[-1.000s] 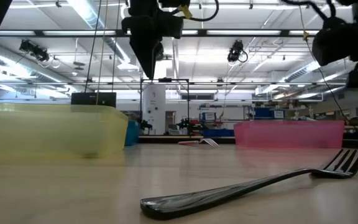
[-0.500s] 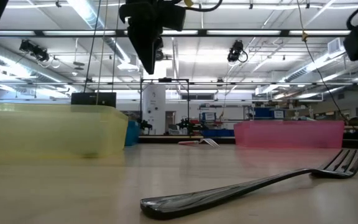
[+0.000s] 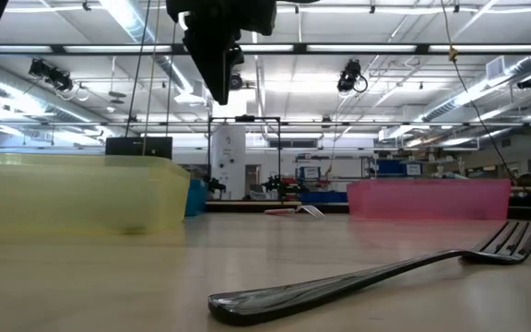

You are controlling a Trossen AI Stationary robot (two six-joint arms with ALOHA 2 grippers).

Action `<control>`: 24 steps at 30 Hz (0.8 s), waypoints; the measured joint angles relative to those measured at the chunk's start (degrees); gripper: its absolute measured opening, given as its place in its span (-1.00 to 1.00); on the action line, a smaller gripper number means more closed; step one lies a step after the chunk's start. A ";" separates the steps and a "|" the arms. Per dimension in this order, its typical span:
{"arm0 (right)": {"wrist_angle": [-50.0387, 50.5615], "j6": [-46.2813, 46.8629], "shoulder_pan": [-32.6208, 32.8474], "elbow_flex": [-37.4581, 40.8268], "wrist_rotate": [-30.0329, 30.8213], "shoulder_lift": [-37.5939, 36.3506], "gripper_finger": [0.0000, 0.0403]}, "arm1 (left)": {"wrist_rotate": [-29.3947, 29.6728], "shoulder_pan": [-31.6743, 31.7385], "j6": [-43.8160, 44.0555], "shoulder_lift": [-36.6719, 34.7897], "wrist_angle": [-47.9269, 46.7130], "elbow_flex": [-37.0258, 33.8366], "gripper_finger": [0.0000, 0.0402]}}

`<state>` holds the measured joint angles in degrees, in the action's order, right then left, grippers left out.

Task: Sort silverware by color (type)
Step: Put the blue fork into the red bin

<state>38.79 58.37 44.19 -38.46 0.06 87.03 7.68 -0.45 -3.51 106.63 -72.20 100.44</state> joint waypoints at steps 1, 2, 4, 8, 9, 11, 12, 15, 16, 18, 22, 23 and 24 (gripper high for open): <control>0.07 -0.02 -0.01 -0.08 0.33 0.36 -0.27 | 0.01 -0.12 0.00 0.00 -0.01 0.00 -0.44; 0.08 -0.08 -0.05 -0.07 0.52 0.49 -0.27 | 0.02 -0.18 0.00 0.00 -0.02 0.00 -0.44; 0.21 -0.24 -0.36 -0.13 0.78 0.56 -0.28 | 0.00 -0.18 0.00 0.00 0.02 0.00 -0.44; 0.32 0.93 -1.25 0.05 1.77 0.19 -0.39 | 0.02 -0.16 -0.10 0.00 0.04 0.00 -0.44; 0.42 1.13 -1.51 0.06 1.78 0.21 -0.44 | 0.02 -0.16 -0.15 0.00 0.03 0.00 -0.44; 0.68 1.46 -2.08 0.00 1.76 0.53 -0.55 | 0.02 -0.12 -0.84 0.00 0.02 0.00 -0.44; 0.78 1.46 -2.33 0.00 1.61 0.63 -0.62 | 0.02 0.00 -1.56 0.00 0.01 0.00 -0.44; 1.01 2.08 -3.25 -0.04 1.63 0.60 -0.85 | 0.05 0.63 -3.33 0.00 0.00 0.00 -0.44; 1.15 2.58 -3.56 -0.04 1.61 0.47 -0.91 | 0.08 0.93 -3.51 0.00 -0.01 0.00 -0.44; 1.29 3.07 -4.16 -0.02 1.56 0.39 -0.94 | 0.09 1.67 -3.61 0.00 -0.04 0.00 -0.44; 1.34 3.13 -5.85 0.00 0.51 0.31 -0.92 | 0.11 3.61 -6.15 0.00 -1.47 0.00 -0.44; 1.41 3.06 -6.39 0.09 0.21 0.07 -0.93 | 0.11 4.20 -7.72 0.00 -2.28 0.00 -0.44; 1.49 2.98 -6.97 0.20 0.25 -0.33 -0.95 | 0.10 4.84 -9.27 0.00 -2.91 0.00 -0.44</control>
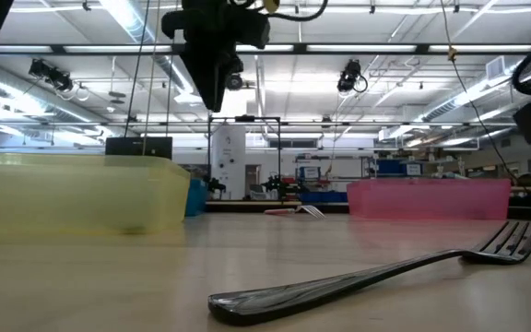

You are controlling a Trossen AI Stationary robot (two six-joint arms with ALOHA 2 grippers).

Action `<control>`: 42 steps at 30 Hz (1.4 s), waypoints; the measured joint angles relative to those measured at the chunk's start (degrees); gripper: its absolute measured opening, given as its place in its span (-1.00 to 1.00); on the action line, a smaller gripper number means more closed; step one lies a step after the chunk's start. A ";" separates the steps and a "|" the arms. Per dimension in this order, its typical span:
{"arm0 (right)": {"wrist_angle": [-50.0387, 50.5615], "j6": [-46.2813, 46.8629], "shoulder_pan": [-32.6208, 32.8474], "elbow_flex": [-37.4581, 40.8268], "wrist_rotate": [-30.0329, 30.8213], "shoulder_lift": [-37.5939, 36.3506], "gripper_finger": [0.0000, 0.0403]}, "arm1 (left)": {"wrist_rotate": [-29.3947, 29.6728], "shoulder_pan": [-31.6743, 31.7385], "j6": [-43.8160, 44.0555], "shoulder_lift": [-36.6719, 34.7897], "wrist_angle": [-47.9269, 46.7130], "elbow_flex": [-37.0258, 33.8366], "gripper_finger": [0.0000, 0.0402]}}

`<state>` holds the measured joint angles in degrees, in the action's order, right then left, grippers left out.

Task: Sort silverware by color (type)
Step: Put the blue fork into the red bin

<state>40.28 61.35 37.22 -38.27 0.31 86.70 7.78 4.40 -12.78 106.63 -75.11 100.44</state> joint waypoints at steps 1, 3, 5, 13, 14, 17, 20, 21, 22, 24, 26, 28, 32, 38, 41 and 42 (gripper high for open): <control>0.07 -0.34 -0.73 0.09 0.27 -0.58 -0.96 | -0.03 0.73 -1.27 0.00 -0.30 0.00 -0.44; 0.16 -1.91 -2.41 0.23 1.73 -1.95 -0.97 | -0.10 2.50 -2.67 0.00 -0.20 0.00 -0.44; 0.97 -3.59 -4.67 0.45 6.49 -3.31 -0.96 | -0.04 4.51 -2.90 0.00 -0.03 0.00 -0.44; 1.28 -16.35 -18.78 0.29 12.34 -10.07 -0.96 | -0.01 12.00 -3.46 0.00 -0.84 0.00 -0.44; 1.39 -18.34 -21.03 0.29 12.49 -10.86 -0.96 | -0.01 12.83 -3.57 0.00 -0.94 0.00 -0.44; 1.43 -24.93 -28.33 0.25 12.78 -13.40 -0.96 | -0.03 15.05 -5.69 0.00 -0.94 0.00 -0.44; 1.43 -31.72 -35.92 0.19 13.39 -15.88 -0.96 | -0.01 16.73 -7.44 0.00 -0.86 0.00 -0.44; 1.41 -33.73 -38.39 0.18 13.53 -16.65 -0.96 | -0.01 17.19 -7.47 0.02 -0.68 0.00 -0.44; 1.41 -35.60 -40.84 0.18 13.61 -17.50 -0.96 | -0.03 17.57 -7.47 0.02 -0.40 0.00 -0.44; 1.58 -38.54 -45.59 -0.14 13.85 -18.98 -0.96 | -0.05 18.21 -7.55 0.02 -0.21 0.00 -0.44; 1.88 -40.95 -49.92 -1.17 13.97 -19.98 -0.96 | -0.11 18.70 -7.82 0.02 0.24 0.00 -0.44; 1.87 -43.86 -53.49 -3.09 14.06 -20.42 -0.96 | -0.14 18.98 -8.06 0.02 0.66 0.00 -0.44; 2.13 -51.55 -59.01 -7.51 13.99 -20.30 -0.96 | -0.12 18.89 -8.04 0.04 1.97 0.00 -0.44; 3.97 -61.03 -66.23 -12.24 16.01 -19.85 -0.96 | -0.16 18.15 -7.60 0.09 2.30 0.00 -0.44; 5.13 -64.06 -70.86 -12.37 16.37 -18.86 -0.96 | -0.14 18.19 -7.43 0.09 2.32 0.00 -0.44; 5.96 -64.73 -72.58 -12.37 16.38 -18.11 -0.96 | -0.12 18.19 -7.44 0.09 2.31 0.00 -0.44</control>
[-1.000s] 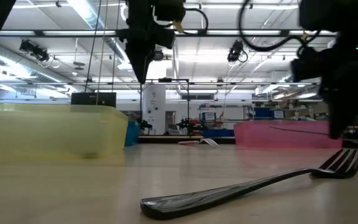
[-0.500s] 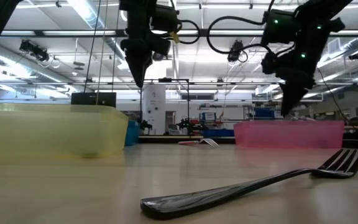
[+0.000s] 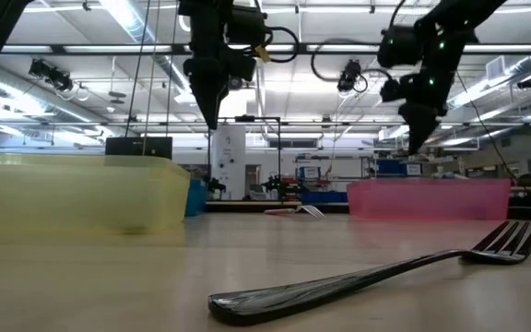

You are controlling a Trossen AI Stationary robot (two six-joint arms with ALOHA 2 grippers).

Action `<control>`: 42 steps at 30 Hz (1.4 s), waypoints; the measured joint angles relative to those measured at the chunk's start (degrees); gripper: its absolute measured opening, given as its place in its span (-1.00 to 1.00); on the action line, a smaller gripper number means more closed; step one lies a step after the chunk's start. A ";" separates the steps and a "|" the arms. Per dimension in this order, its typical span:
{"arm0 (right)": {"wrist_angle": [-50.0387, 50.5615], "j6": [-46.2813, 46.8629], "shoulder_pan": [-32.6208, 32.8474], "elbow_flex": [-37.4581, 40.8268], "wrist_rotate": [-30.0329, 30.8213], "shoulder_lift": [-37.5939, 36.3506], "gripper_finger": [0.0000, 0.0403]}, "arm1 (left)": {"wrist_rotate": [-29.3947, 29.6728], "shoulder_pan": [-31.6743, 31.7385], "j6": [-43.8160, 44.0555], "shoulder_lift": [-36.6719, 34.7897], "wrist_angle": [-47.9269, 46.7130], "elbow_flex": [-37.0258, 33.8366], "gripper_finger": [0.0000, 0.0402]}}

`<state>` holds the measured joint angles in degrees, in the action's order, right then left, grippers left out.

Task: Sort silverware by color (type)
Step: Put the blue fork into the red bin, then put the black fork into the yellow bin

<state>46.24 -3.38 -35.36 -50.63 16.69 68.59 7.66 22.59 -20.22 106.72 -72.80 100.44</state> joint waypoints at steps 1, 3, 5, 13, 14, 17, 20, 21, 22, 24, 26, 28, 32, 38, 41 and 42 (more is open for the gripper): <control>0.64 -0.38 -1.58 0.00 0.11 0.95 -0.96 | 0.00 0.01 0.01 0.00 0.04 0.00 -0.44; 2.11 -1.28 -4.47 0.01 0.91 3.16 -0.96 | 0.02 0.00 0.06 0.00 0.39 0.00 -0.44; 2.59 -2.27 -6.42 0.04 0.68 5.30 -0.96 | 0.00 -0.04 0.08 0.00 0.93 0.00 -0.44; 2.22 -6.86 -8.94 0.04 -2.06 15.40 -0.95 | 0.03 -0.97 1.64 0.00 5.93 0.00 -0.44; 2.23 -7.08 -9.01 0.04 -2.11 16.56 -0.94 | 0.06 -1.13 1.63 0.00 6.39 0.00 -0.44; 2.27 -7.32 -8.91 0.04 -1.48 18.86 -0.88 | 0.02 -1.70 1.59 0.00 7.13 0.00 -0.44; 2.40 -7.34 -8.68 0.04 -1.33 20.03 -0.79 | -0.07 -2.14 1.58 0.00 7.31 0.00 -0.44; 2.46 -7.33 -8.62 0.04 -1.31 20.29 -0.76 | -0.04 -2.31 1.59 0.00 7.32 0.00 -0.44; 2.53 -7.35 -8.58 0.04 -1.31 20.42 -0.73 | -0.04 -2.32 1.57 0.00 7.41 0.00 -0.44; 2.62 -7.32 -8.47 0.04 -1.31 20.33 -0.68 | -0.02 -2.29 1.57 0.00 7.67 0.00 -0.44; 2.78 -7.28 -8.26 0.04 -1.02 19.84 -0.64 | -0.02 -2.32 1.57 0.06 8.11 0.00 -0.44; 2.88 -6.83 -7.89 0.04 -0.12 18.95 -0.62 | -0.61 -2.32 1.59 0.13 8.39 0.00 -0.44; 4.35 -2.41 -6.47 -0.01 -0.84 15.50 -0.61 | -6.63 -3.29 7.18 0.13 10.63 0.00 -0.44; 7.24 3.66 -3.54 -0.04 -7.04 8.09 -0.63 | -9.84 -8.97 13.57 0.13 13.32 0.00 -0.44; 7.52 5.29 -1.85 -0.04 -8.39 4.22 -0.63 | -9.86 -12.73 17.84 0.13 14.39 0.00 -0.44; 7.54 5.70 -1.17 -0.04 -8.44 3.03 -0.63 | -9.83 -14.05 19.65 0.13 14.90 0.00 -0.44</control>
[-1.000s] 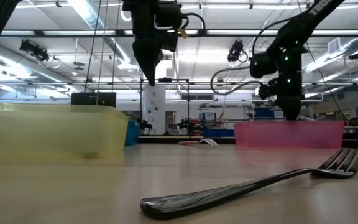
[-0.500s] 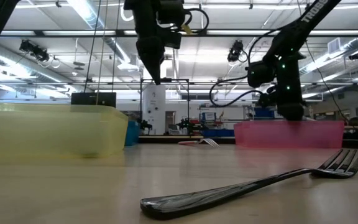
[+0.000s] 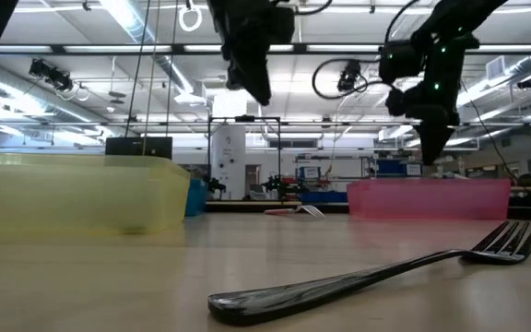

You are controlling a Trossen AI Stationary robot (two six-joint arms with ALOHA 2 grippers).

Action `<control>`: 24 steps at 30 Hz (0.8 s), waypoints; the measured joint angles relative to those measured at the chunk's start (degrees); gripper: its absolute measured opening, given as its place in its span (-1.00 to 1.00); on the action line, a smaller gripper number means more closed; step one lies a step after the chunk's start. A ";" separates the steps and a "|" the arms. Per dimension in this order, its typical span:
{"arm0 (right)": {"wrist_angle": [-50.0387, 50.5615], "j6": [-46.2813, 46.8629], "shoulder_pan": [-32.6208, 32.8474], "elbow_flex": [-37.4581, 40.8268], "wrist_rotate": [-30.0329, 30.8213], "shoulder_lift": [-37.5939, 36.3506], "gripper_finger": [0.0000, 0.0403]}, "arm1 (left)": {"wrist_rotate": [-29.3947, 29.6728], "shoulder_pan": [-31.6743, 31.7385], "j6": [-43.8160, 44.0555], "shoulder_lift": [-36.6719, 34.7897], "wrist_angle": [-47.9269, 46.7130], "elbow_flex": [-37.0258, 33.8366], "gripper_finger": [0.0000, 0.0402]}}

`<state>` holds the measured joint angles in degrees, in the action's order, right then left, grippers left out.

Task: Sort silverware by color (type)
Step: Put the black fork into the yellow bin

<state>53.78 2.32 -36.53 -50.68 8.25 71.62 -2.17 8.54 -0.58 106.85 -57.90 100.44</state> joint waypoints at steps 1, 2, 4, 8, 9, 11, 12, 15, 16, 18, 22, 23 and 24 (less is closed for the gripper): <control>0.06 0.52 0.62 0.00 0.00 -1.08 -0.63 | 0.03 -1.33 1.78 0.00 0.82 0.00 -0.44; 0.15 0.89 1.24 0.00 -0.05 -2.08 -0.63 | 0.03 -2.63 3.30 0.00 1.21 0.00 -0.44; 0.57 1.15 2.44 0.00 -0.56 -3.93 -0.63 | 0.04 -5.27 6.03 0.01 1.64 0.00 -0.44; 1.76 3.77 4.90 0.00 -1.14 -6.59 -0.63 | 0.95 -10.35 11.76 0.02 4.87 -0.02 -0.44; 2.10 4.75 5.55 0.00 -1.18 -7.11 -0.63 | 1.50 -11.55 12.99 0.02 6.07 -0.02 -0.44; 2.89 6.42 6.66 0.00 -1.75 -7.91 -0.63 | 2.38 -13.84 15.21 0.02 8.19 -0.02 -0.44; 3.33 6.93 7.23 0.00 -2.17 -8.22 -0.63 | 2.47 -14.88 16.28 0.02 9.20 -0.02 -0.44; 4.18 7.23 8.95 0.00 -3.22 -8.94 -0.63 | 3.63 -17.82 19.70 1.08 13.27 0.02 -0.44; 4.34 7.52 9.43 0.00 -3.44 -9.11 -0.63 | 4.69 -18.81 20.29 1.48 14.11 -0.08 -0.44; 4.45 9.33 10.51 0.00 -3.67 -9.23 -0.63 | 6.81 -20.58 21.06 2.98 16.27 -0.13 -0.44; 5.78 10.15 12.41 0.00 -4.47 -9.27 -0.63 | 8.81 -23.66 22.45 5.67 20.56 -0.11 -0.44; 6.32 10.11 12.56 0.02 -4.86 -9.29 -0.63 | 9.40 -24.43 23.28 6.42 20.80 -0.11 -0.44; 6.71 10.21 12.84 0.02 -5.29 -9.32 -0.63 | 10.18 -25.14 24.23 7.02 21.80 -0.11 -0.44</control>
<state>60.49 12.53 -23.69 -50.65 2.96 62.29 8.01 -16.61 23.65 113.87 -36.09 100.33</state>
